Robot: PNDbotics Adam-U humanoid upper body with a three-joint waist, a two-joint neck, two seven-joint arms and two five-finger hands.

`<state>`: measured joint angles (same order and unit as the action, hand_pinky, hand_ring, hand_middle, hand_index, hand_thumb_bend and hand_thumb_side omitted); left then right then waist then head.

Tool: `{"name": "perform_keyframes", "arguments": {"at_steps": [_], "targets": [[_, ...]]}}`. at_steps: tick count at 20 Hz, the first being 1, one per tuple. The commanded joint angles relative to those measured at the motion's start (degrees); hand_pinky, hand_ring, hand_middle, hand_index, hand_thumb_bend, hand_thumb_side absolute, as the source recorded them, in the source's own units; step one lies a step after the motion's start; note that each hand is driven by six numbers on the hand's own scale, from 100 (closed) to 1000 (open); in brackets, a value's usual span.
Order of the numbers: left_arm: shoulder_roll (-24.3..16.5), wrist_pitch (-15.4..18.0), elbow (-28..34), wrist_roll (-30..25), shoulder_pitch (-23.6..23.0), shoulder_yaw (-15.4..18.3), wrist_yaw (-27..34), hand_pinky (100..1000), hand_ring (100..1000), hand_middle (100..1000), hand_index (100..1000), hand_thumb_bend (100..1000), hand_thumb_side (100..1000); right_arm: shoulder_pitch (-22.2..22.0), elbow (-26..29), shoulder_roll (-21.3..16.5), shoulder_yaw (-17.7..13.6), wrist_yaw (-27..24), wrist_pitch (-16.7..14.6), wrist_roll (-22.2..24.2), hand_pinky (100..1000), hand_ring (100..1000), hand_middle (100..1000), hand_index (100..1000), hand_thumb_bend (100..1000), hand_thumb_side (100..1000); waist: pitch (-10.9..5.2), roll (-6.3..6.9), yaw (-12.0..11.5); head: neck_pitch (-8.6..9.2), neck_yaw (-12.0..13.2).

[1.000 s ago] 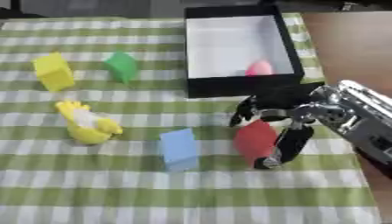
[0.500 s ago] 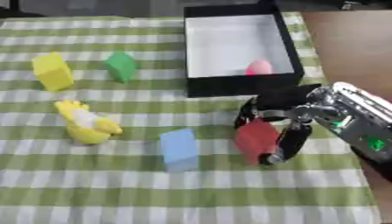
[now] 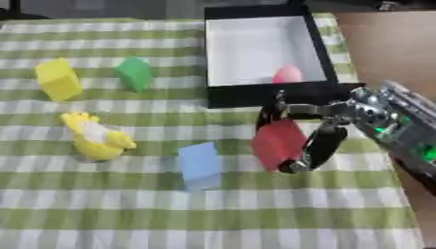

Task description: Pick up objects on the table and place them in the box.

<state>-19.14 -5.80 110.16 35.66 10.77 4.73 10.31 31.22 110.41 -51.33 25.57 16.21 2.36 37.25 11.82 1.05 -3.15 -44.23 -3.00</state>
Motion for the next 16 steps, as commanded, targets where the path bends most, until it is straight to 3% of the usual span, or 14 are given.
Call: {"name": "perform_keyframes", "arguments": {"at_steps": [1, 7, 12, 16], "targets": [[-1.2, 0.1, 0.6, 0.0, 0.5, 0.2, -0.3, 708, 746, 786, 846, 320, 614, 2.6, 3.8, -3.5, -4.9, -3.7, 0.7, -1.1, 836, 639, 457, 561, 224, 100, -0.17, -0.07, 0.1, 0.12, 0.3], [-1.3, 0.1, 0.5, 0.0, 0.3, 0.2, -0.3, 709, 746, 787, 845, 318, 614, 11.3, 2.9, -4.8, -8.4, -8.1, 2.7, 0.0, 834, 646, 470, 575, 243, 100, -0.39, -0.30, 0.2, 0.12, 0.4], [-1.5, 0.1, 0.5, -0.1, 0.0, 0.2, -0.3, 709, 746, 787, 845, 317, 615, 21.8, -8.2, -1.4, -6.6, -2.3, 1.8, 3.0, 831, 662, 493, 589, 295, 100, -0.52, -0.38, 0.0, 0.12, 0.1], [-1.6, 0.1, 0.5, -0.1, 0.1, 0.2, -0.3, 709, 746, 787, 845, 316, 614, 24.0, -12.9, 0.2, -6.0, 0.0, -1.1, 3.0, 842, 663, 496, 593, 300, 100, -0.44, -0.41, -0.2, 0.12, -0.1]]}}
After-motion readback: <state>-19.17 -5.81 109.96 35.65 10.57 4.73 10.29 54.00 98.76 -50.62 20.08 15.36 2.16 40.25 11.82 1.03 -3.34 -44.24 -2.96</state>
